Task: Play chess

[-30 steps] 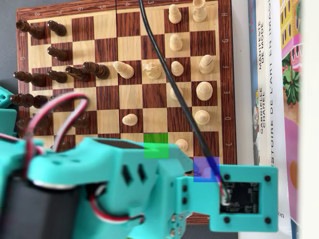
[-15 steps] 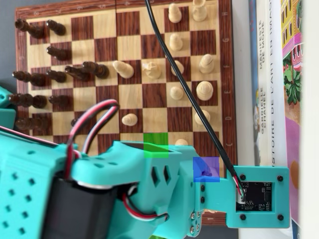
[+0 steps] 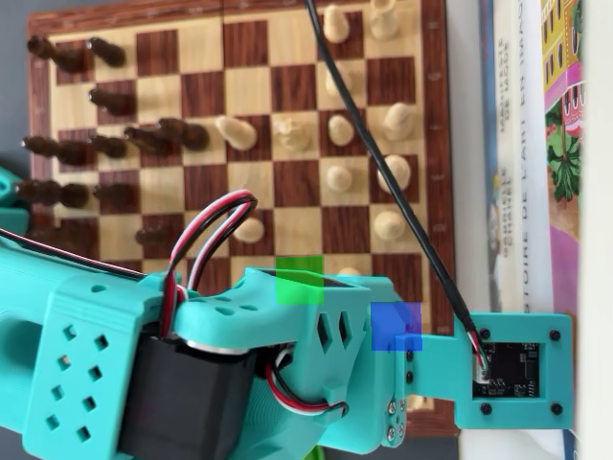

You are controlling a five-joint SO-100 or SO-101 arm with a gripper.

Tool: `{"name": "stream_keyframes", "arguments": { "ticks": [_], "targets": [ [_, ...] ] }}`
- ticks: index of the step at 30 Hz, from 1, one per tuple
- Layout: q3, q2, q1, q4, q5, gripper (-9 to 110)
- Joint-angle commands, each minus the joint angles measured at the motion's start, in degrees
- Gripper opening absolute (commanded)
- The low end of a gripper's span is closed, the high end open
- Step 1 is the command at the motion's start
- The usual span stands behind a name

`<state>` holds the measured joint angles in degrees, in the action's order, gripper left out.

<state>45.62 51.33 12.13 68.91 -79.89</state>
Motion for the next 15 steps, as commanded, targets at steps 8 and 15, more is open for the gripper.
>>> {"name": "stream_keyframes", "arguments": {
  "ticks": [8,15],
  "targets": [
    [-3.52,-0.79,-0.26,-0.53,0.09,13],
    [-4.83,-1.58,-0.26,-0.53,0.09,13]
  ]
}}
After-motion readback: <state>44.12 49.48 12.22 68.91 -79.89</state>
